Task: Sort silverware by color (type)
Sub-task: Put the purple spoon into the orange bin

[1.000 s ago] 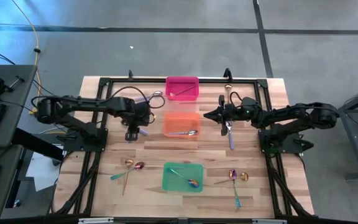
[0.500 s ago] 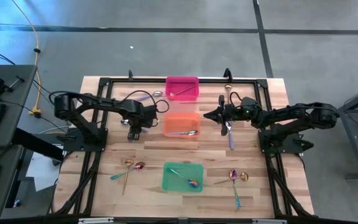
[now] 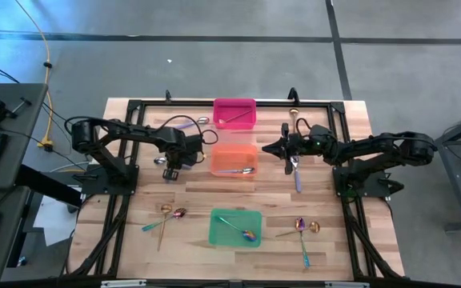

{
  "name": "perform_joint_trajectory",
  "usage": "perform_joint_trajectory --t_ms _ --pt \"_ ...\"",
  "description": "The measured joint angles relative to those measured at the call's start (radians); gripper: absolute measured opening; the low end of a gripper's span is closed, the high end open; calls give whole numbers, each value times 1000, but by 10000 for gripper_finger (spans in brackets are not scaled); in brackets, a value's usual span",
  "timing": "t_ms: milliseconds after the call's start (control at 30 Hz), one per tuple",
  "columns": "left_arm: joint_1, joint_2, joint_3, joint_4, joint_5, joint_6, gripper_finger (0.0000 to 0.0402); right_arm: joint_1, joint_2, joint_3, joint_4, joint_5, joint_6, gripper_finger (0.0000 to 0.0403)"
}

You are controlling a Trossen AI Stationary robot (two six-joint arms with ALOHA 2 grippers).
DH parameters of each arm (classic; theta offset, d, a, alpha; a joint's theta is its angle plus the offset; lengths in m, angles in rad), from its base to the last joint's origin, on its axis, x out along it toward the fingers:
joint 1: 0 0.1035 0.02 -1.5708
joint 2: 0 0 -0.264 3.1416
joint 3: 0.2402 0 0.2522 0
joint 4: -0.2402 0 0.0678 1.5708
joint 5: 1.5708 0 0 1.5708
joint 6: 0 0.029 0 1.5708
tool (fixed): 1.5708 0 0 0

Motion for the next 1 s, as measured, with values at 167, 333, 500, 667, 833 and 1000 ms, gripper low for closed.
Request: perform_joint_trajectory --t_ms 167,333,500,667,833,1000 --pt "32 -66 56 -14 -32 -3 38 0 0 0 -97 106 100 0" --pt "111 -101 205 -170 3 -114 38 -73 0 3 -37 168 26 0" --pt "124 -120 373 -221 69 -243 38 -158 0 67 -45 198 75 0" --pt "64 -113 586 -257 39 -443 38 -177 0 180 -171 201 181 0" --pt "-10 -108 767 -222 27 -701 38 -167 0 326 -352 199 186 0" --pt "-96 -64 817 -200 -27 -768 38 -168 0 439 -468 176 111 0"
